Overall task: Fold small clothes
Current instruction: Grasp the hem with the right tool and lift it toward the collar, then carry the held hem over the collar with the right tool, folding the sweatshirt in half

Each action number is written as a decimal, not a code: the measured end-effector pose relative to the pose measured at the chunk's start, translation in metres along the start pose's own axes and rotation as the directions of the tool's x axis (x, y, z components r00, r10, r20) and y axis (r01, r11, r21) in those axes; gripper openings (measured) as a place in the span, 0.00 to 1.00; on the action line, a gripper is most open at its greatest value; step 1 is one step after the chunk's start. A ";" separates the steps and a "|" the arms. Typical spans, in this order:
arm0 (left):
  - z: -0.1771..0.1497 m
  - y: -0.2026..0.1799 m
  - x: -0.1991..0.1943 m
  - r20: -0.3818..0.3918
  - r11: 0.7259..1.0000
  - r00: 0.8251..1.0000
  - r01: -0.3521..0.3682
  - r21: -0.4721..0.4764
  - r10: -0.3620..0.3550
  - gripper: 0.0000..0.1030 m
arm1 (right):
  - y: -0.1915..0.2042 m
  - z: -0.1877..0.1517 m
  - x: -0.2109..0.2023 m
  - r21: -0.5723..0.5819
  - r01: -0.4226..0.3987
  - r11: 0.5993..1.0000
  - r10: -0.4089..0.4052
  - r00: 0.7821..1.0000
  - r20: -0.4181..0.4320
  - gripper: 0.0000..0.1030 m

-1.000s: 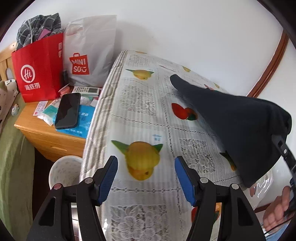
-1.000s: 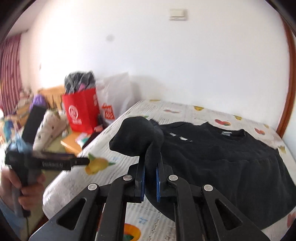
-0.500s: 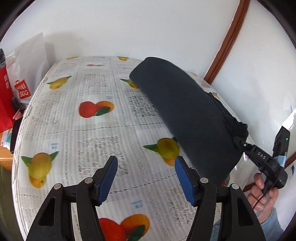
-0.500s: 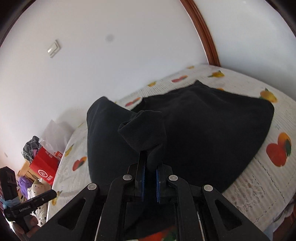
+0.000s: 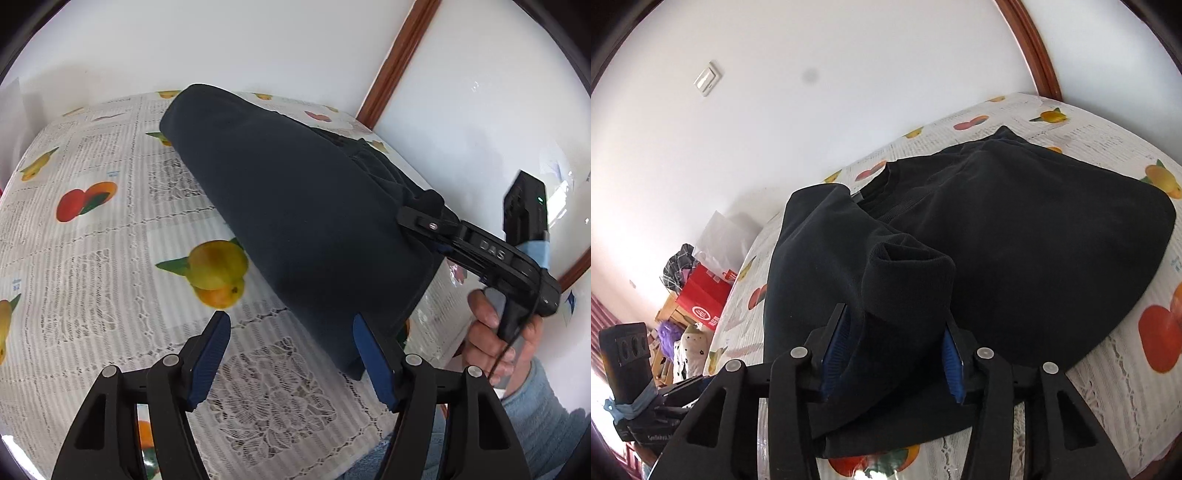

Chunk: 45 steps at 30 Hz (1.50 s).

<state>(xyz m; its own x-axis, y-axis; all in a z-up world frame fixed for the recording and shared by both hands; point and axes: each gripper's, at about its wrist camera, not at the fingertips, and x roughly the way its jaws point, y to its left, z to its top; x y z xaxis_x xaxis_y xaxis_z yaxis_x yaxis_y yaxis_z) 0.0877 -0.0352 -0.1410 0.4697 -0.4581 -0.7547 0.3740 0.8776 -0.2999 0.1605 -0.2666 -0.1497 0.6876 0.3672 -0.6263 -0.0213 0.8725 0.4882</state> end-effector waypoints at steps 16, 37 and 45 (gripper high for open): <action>0.002 0.015 0.007 0.007 0.998 0.998 -0.056 0.013 0.056 0.74 | 0.045 0.019 0.082 -0.260 0.087 0.962 -0.121 0.986 -0.117 0.19; 0.044 0.027 0.061 -0.019 0.946 0.947 -0.318 0.059 0.320 0.79 | 0.078 0.047 0.117 -0.237 -0.015 0.971 -0.016 0.991 -0.130 0.18; 0.047 0.038 0.062 -0.014 0.943 0.943 -0.332 0.025 0.332 0.81 | 0.072 0.063 0.048 -0.283 -0.120 0.952 0.143 0.988 0.063 0.10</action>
<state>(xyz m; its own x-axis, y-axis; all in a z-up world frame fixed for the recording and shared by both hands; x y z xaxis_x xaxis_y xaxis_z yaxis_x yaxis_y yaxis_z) 0.1688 -0.0372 -0.1719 0.5561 -0.1385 -0.8195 0.2168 0.9760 -0.0179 0.2373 -0.2064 -0.1063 0.7220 0.4673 -0.5102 -0.3082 0.8774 0.3675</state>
